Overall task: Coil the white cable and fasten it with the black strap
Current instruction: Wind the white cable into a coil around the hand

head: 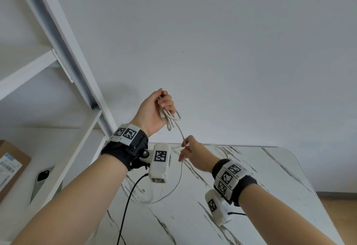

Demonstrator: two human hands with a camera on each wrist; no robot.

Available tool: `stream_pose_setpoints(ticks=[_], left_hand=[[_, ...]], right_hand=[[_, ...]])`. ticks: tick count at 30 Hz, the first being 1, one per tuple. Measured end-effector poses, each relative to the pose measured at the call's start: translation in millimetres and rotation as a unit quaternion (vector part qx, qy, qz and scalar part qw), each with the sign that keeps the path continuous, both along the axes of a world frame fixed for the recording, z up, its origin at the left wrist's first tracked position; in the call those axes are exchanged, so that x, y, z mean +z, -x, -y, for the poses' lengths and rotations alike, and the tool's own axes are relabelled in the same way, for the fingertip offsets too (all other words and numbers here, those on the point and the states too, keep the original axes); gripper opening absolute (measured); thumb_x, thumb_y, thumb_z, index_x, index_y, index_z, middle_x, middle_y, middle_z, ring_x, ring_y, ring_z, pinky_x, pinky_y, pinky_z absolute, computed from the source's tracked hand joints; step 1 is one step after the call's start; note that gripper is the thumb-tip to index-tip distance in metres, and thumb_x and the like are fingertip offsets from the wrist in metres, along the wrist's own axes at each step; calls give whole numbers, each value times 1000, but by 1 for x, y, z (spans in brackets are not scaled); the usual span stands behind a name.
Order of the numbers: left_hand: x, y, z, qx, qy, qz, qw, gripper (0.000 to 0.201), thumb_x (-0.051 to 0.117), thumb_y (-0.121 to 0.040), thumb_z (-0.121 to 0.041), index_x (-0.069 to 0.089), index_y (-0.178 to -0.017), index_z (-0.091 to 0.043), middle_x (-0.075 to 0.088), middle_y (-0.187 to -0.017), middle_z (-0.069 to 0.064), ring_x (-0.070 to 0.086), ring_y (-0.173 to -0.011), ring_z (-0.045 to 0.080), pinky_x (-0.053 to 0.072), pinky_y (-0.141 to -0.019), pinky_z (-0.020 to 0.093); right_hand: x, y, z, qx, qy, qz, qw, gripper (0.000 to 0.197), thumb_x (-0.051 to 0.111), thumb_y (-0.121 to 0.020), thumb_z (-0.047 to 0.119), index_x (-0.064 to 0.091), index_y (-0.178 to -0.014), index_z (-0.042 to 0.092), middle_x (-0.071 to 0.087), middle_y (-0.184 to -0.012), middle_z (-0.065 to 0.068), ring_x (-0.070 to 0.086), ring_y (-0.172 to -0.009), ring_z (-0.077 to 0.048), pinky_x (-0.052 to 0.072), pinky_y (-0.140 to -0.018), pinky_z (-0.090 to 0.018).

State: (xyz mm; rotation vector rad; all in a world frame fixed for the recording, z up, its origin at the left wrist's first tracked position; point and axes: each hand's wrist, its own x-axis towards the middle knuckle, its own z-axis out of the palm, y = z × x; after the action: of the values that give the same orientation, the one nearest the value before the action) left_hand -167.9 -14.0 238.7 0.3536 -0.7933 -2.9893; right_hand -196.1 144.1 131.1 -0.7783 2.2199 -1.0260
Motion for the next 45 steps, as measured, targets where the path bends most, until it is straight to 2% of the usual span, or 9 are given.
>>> stream_pose_setpoints(ticks=[4,12,18,23,28,33,39,42,45], left_hand=[[-1,3,9,42,8,14,999,33,39,-99,-27,44,-69,-14,35,-46,-7,36,-37,5,37,-43,16],[-8,8,17,96,109,68,987,35,42,-99,-30,43,-69,-13,38,-47,-4,40,-40,10,39,-44,18],[-10,6,20,94,4,60,994,36,43,-98,-24,45,-64,-12,46,-50,-1,51,-45,12,46,-50,20],[-9,9,19,108,-25,41,993,34,42,-96,-18,45,-62,-11,50,-51,1,60,-48,15,51,-51,21],[-9,8,14,118,-14,44,992,32,39,-99,-18,46,-68,-9,64,-61,8,72,-67,25,59,-64,31],[-13,4,0,55,96,72,991,35,37,-100,-21,45,-69,-8,67,-64,14,72,-71,30,60,-70,37],[-25,-5,-14,-46,291,95,951,32,36,-99,-18,42,-69,-9,66,-67,17,70,-74,33,58,-76,40],[-29,-8,-19,-86,355,116,924,34,37,-99,-19,42,-66,-10,65,-71,14,67,-69,29,58,-60,32],[-35,-11,-20,-112,425,136,888,31,42,-97,-21,46,-67,-12,58,-72,10,57,-52,19,45,-46,24]], right_hand=[[3,-4,-9,18,13,56,998,9,43,-96,10,42,-87,12,69,-86,-6,65,-92,-27,51,-90,-38],[10,-5,-16,0,15,-17,1000,13,42,-96,14,55,-99,13,60,-66,1,54,-58,-18,50,-63,-36],[12,1,-17,36,-111,-160,980,33,35,-99,13,58,-122,14,69,-103,-14,62,-96,-32,51,-83,-37],[18,-6,-21,88,-149,-204,964,40,40,-92,4,38,-129,20,68,-109,-9,62,-92,-34,50,-71,-38],[23,-10,-18,159,-167,-266,936,39,35,-97,9,45,-129,29,66,-110,-5,63,-94,-30,49,-74,-36],[30,-13,-11,216,-153,-341,902,50,35,-95,4,46,-133,35,63,-110,0,61,-96,-25,41,-65,-31],[50,-16,-11,213,-102,-360,903,28,40,-99,19,61,-116,25,63,-112,3,59,-103,-22,38,-67,-30],[60,-16,-13,188,-66,-339,919,23,45,-96,21,65,-108,22,62,-117,4,58,-106,-20,42,-70,-31],[70,-15,-14,152,-12,-300,942,13,55,-91,19,65,-98,14,68,-106,1,62,-96,-24,49,-73,-36]])
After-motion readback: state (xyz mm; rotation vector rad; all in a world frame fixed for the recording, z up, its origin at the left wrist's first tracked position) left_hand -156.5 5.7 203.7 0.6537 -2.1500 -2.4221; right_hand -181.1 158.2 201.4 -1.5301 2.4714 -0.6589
